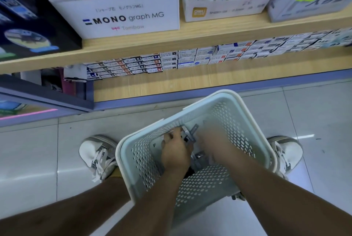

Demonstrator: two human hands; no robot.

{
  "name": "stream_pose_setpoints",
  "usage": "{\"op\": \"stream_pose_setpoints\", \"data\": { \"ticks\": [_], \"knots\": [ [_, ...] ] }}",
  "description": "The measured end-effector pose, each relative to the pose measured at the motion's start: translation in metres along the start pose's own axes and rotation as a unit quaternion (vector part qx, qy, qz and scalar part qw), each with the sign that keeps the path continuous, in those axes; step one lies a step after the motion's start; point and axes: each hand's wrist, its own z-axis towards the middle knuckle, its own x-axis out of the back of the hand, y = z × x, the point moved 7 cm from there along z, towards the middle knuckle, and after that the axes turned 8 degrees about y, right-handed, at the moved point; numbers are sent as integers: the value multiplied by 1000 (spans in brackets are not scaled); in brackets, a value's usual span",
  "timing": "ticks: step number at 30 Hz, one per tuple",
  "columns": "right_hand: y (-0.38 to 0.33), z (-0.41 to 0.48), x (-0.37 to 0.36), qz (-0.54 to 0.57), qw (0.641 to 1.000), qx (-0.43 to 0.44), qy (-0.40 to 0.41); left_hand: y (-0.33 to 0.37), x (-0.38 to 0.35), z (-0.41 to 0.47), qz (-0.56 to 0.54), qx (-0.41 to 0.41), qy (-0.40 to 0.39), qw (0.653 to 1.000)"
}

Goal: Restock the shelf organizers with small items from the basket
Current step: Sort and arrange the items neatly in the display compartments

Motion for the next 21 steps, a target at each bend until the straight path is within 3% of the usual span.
{"op": "stream_pose_setpoints", "data": {
  "ticks": [6, 9, 12, 15, 18, 21],
  "knots": [
    [-4, -4, 15, 52, 998, -23, 26, 18, -12, 1, 13, -64, -5, 998],
    [-1, -3, 17, 44, 998, -40, 16, 17, -10, 6, 18, -53, -11, 998],
    [5, 0, 19, 71, 996, -56, 4, 15, -3, 5, -125, 18, -12, 992],
    [12, 0, 10, 119, 989, -74, -39, 27, 5, -2, -324, 79, -36, 942],
    [11, -6, -2, 172, 975, -84, -111, 47, 14, -10, -344, 22, -54, 937],
    [2, -15, 4, 154, 981, -42, -109, 58, 19, -14, -342, -21, -62, 938]
  ]
}}
